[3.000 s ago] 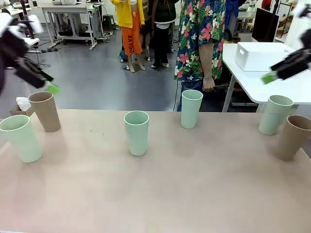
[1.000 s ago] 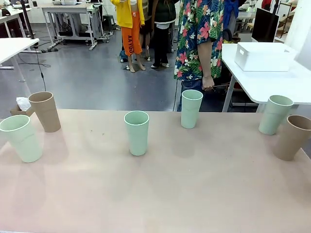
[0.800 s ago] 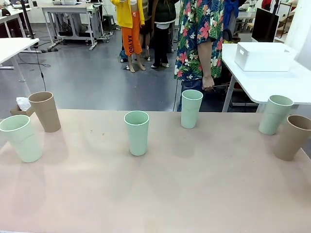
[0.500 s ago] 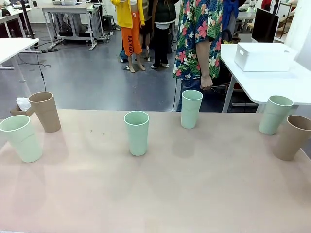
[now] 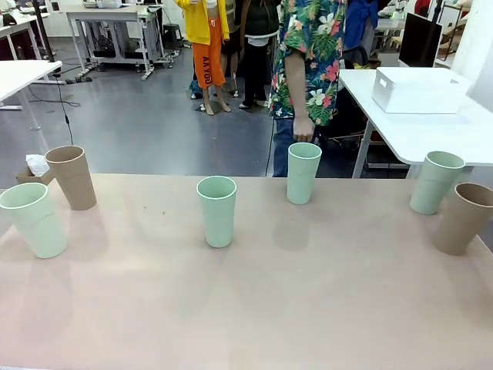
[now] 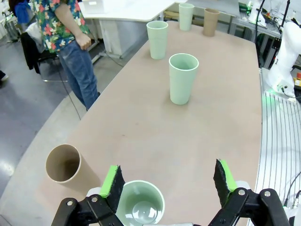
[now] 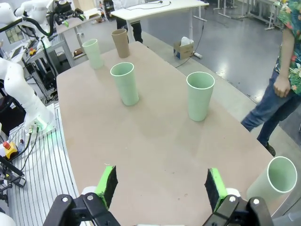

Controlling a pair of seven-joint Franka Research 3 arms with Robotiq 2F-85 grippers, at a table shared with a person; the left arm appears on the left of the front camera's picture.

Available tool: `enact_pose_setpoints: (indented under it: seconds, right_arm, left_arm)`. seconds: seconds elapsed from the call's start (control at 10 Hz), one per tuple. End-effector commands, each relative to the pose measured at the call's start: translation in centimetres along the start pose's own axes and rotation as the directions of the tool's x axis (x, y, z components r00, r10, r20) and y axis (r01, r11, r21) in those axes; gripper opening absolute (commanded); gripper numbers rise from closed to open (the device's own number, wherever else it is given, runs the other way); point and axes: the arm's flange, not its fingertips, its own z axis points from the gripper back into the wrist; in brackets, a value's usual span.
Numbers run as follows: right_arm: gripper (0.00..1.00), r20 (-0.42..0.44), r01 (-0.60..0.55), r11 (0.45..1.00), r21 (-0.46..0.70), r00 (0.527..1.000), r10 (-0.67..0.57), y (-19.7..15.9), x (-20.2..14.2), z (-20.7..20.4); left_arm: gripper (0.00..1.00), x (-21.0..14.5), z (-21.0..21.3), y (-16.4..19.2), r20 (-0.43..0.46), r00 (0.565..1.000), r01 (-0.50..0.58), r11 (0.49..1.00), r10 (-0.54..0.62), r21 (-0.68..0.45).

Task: Stack the cups and store them in the basket.
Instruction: Pick up two Reusable plastic cups , one in each hand.

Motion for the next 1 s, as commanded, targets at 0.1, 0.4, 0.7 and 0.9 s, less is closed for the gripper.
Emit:
enact_pose_setpoints:
  seconds: [0.1, 0.4, 0.7, 0.9]
  right_arm:
    - [1.0, 0.029, -0.026, 1.0, 0.003, 0.999, 0.026, -0.31, 0.28, -0.04]
    - [1.0, 0.029, -0.026, 1.0, 0.003, 0.999, 0.026, -0.31, 0.28, -0.04]
    - [1.0, 0.029, -0.026, 1.0, 0.003, 0.999, 0.026, -0.31, 0.28, -0.04]
    - [1.0, 0.029, -0.026, 1.0, 0.003, 0.999, 0.026, -0.31, 0.28, -0.04]
  left_arm:
    - [1.0, -0.04, 0.03, 0.02, 0.013, 1.0, 0.011, 1.0, -0.011, -0.005]
    - [1.0, -0.04, 0.03, 0.02, 0.013, 1.0, 0.011, 1.0, -0.011, -0.005]
    - [1.0, -0.04, 0.03, 0.02, 0.013, 1.0, 0.011, 1.0, -0.011, -0.005]
    - [1.0, -0.04, 0.03, 0.02, 0.013, 1.0, 0.011, 1.0, -0.011, -0.005]
